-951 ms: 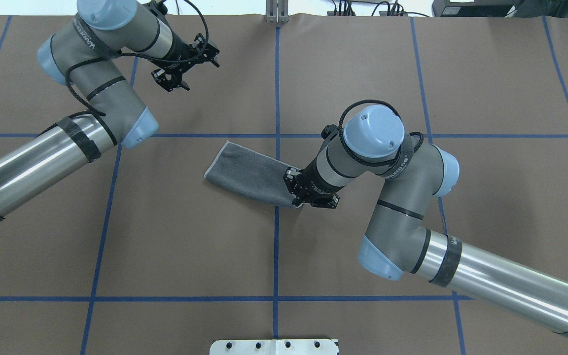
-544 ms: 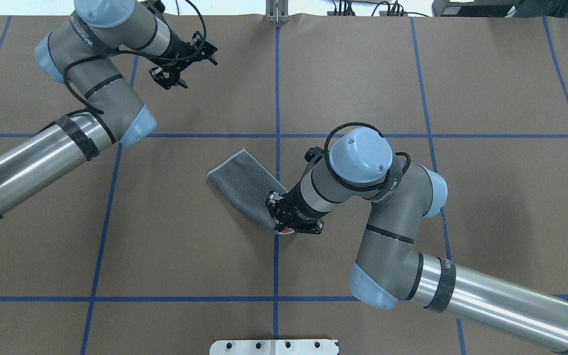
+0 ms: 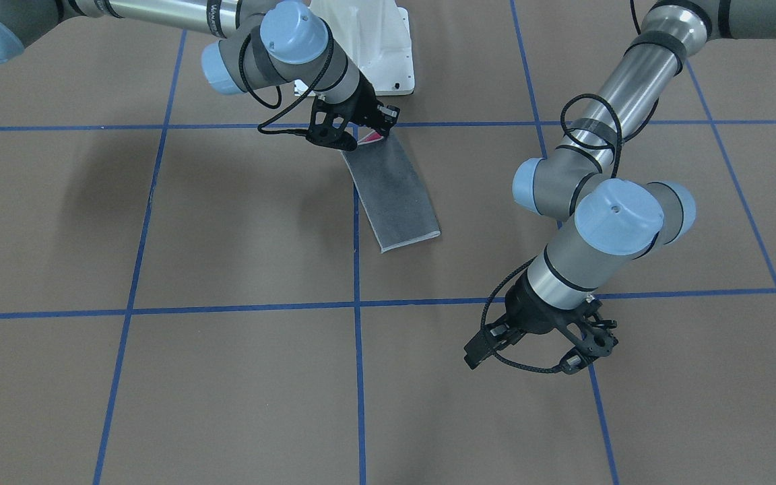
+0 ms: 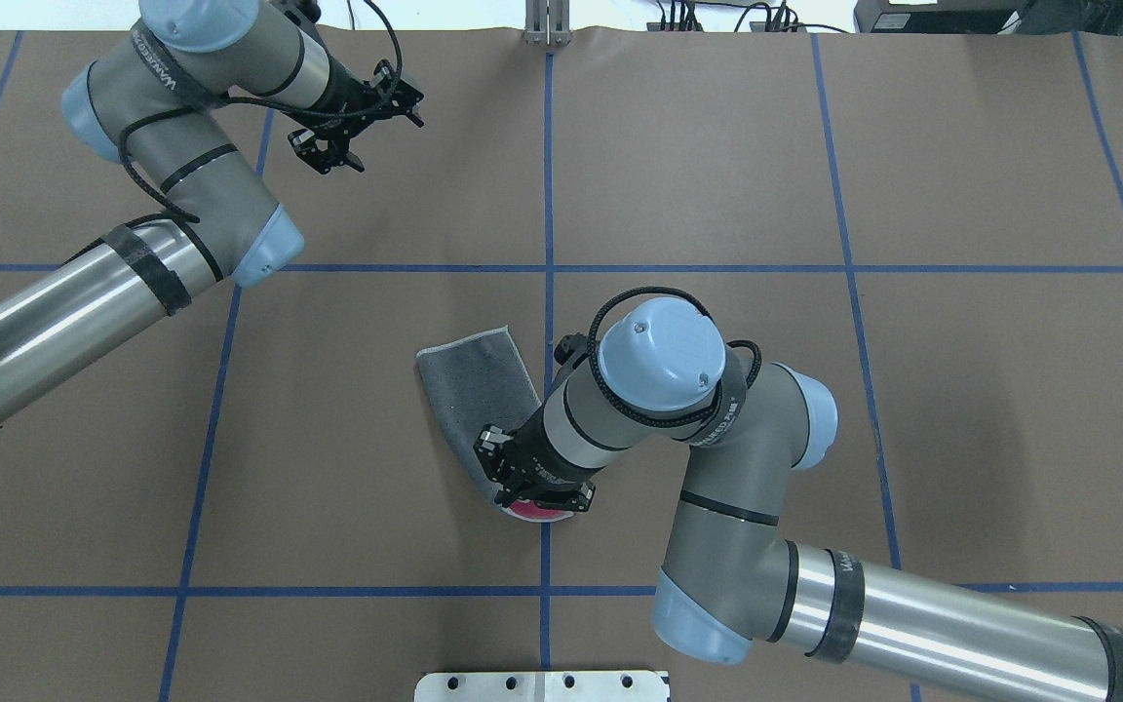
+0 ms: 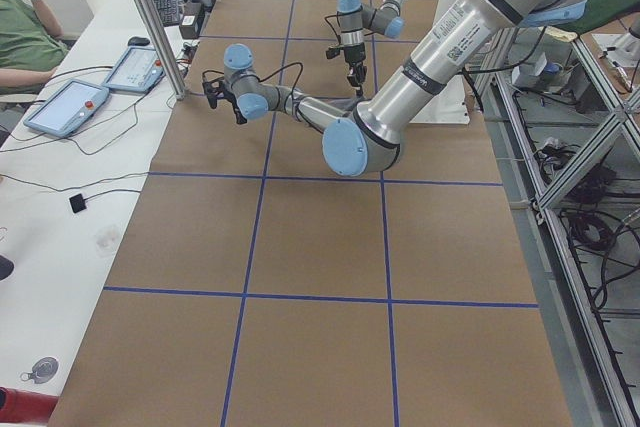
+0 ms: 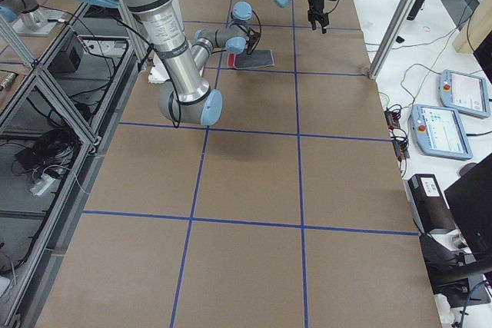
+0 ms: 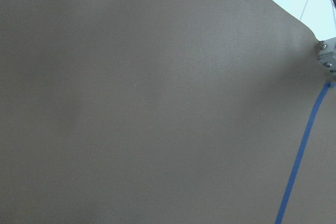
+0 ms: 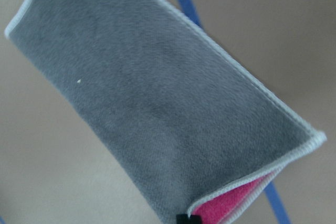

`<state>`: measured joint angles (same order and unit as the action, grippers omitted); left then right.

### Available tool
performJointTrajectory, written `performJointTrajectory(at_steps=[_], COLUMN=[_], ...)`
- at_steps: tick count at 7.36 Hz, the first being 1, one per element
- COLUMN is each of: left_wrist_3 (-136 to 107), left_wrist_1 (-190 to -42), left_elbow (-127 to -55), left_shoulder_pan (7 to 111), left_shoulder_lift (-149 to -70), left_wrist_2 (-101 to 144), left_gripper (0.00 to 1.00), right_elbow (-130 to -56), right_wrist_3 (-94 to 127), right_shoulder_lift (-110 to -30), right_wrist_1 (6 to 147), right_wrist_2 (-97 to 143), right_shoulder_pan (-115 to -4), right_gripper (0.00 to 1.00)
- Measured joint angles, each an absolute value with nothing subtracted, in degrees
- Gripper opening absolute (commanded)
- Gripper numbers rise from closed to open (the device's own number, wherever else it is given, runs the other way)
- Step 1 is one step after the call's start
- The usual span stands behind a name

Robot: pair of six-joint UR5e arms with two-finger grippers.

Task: Fold towel twice with both arms
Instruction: 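Lift and fold the held end over onto the other half with the right gripper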

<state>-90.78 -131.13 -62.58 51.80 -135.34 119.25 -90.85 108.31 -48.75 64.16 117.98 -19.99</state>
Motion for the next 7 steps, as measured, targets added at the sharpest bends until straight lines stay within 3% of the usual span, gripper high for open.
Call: performJointTrajectory(at_steps=[2, 3, 4, 7], left_wrist_3=[-90.7, -90.7, -90.7, -90.6], left_wrist_1=[-131.1, -131.1, -131.1, -131.2], left_elbow=[-62.6, -62.6, -62.6, -62.6], left_shoulder_pan=[51.9, 51.9, 51.9, 51.9], left_shoulder_lift=[-135.2, -135.1, -135.0, -134.9], left_wrist_2=[119.3, 119.3, 119.3, 119.3], left_gripper=[1.0, 1.0, 1.0, 1.0], right_elbow=[-86.8, -86.0, -85.7, -88.6], right_wrist_3=[108.4, 108.4, 108.3, 108.3], right_shoulder_lift=[-45.0, -44.2, -44.0, -45.8], right_wrist_1=[64.0, 63.9, 63.8, 62.8], right_wrist_2=[116.8, 116.7, 116.7, 116.9], right_shoulder_pan=[-19.5, -19.5, -19.5, -20.2], right_gripper=[0.0, 0.96, 1.0, 1.0])
